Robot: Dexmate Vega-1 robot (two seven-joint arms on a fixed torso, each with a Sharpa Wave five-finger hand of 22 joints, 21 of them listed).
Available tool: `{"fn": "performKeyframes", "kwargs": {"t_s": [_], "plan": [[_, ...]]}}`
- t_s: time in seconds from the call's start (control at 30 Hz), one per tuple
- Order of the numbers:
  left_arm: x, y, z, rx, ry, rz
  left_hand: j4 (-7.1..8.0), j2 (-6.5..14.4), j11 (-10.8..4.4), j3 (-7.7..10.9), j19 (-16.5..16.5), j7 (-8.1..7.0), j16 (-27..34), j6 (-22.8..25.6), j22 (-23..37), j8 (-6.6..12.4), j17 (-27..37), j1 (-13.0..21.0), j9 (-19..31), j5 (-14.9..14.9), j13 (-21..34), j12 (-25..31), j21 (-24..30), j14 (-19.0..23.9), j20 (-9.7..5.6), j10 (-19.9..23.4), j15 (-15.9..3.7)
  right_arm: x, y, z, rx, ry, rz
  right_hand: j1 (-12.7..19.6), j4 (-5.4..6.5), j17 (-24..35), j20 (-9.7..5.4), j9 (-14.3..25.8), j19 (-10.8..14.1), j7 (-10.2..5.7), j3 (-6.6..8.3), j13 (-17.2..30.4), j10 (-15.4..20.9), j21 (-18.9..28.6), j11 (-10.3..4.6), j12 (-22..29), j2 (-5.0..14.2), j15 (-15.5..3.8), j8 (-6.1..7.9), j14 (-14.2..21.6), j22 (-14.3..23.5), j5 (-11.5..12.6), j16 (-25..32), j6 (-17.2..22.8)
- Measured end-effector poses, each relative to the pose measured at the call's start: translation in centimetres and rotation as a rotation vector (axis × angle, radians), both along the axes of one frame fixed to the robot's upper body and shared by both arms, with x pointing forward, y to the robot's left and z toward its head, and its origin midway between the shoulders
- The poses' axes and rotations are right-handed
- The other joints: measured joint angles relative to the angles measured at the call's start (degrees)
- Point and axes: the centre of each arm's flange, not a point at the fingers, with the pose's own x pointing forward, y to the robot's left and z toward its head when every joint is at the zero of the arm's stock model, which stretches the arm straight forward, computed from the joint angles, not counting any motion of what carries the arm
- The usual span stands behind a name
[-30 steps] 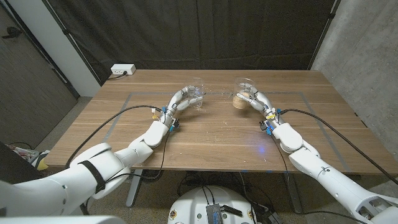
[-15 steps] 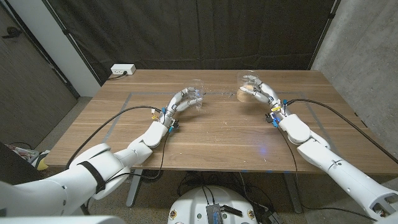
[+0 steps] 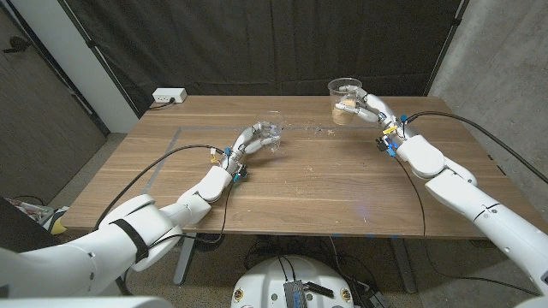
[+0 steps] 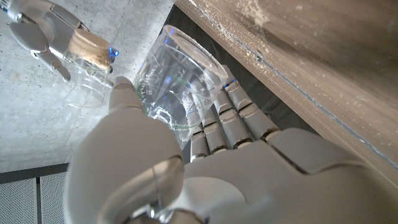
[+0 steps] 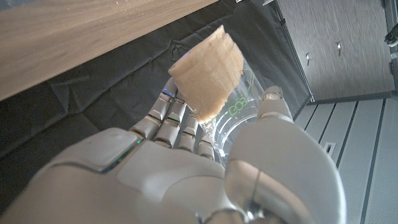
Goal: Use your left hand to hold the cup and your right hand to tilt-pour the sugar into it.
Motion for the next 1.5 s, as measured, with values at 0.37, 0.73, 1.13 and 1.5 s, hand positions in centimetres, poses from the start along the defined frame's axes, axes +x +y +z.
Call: {"fn": "performKeyframes", "kwargs": {"t_s": [0.37,0.73,1.13,1.5], "plan": [[0.1,0.1,0.3,0.0,-0.002,0.004,0.23,0.4,0.01,-0.23,-0.5,0.0,-0.2,0.0,0.0,0.0,0.5,-0.5,0.0,-0.4,0.0,0.0,0.2,0.0,0.11,0.0,0.0,2.0,-0.8,-2.1,-0.088,0.134,-0.1,0.0,-0.1,-0.3,-0.23,0.0,-0.2,-0.2,0.25,-0.3,0.1,0.4,-0.1,-0.4,0.0,0.09,-0.01,0.5,-0.2,0.0,-0.4,0.8],[0.9,-0.5,0.0,0.07,0.043,0.013,0.38,0.7,0.13,-0.39,-0.5,0.07,-0.4,0.1,-0.2,-0.01,0.9,-0.2,-0.1,-1.1,-0.2,0.1,0.7,0.1,0.11,-0.1,0.1,-3.5,5.3,9.7,-0.338,-0.088,-0.1,1.0,-0.08,-0.3,-0.11,0.0,-0.8,-0.44,0.7,-0.3,0.5,0.4,-0.3,-0.8,-0.18,0.23,-0.01,0.8,-0.4,0.0,-0.8,1.8],[1.0,-1.3,0.2,0.102,0.037,0.012,0.55,0.9,0.09,-0.55,-0.5,0.01,-0.7,0.6,-0.3,0.58,1.3,0.0,-0.1,-1.5,-0.1,0.6,1.1,0.5,0.11,0.5,-0.1,-3.5,8.9,11.4,-0.461,-0.114,-0.132,1.1,-0.08,-0.3,-0.11,0.0,-1.4,-0.62,1.18,-0.3,0.5,0.4,-0.3,-0.9,0.5,0.01,-0.02,1.2,-0.5,0.2,-1.3,2.0],[0.1,-1.7,-0.2,0.1,-0.014,0.003,0.54,1.2,-0.08,-0.55,-0.5,-0.31,-0.7,0.9,-0.3,0.58,1.6,0.3,-0.4,-1.5,-0.2,0.6,1.1,0.7,0.11,0.7,0.1,-3.1,10.9,11.6,-0.549,-0.14,-0.169,1.0,0.17,-0.5,-0.1,0.2,-1.4,-0.85,1.42,-0.3,0.9,0.4,-0.49,-0.9,0.5,0.01,-0.03,1.2,-0.7,0.2,-1.3,2.3]]}}
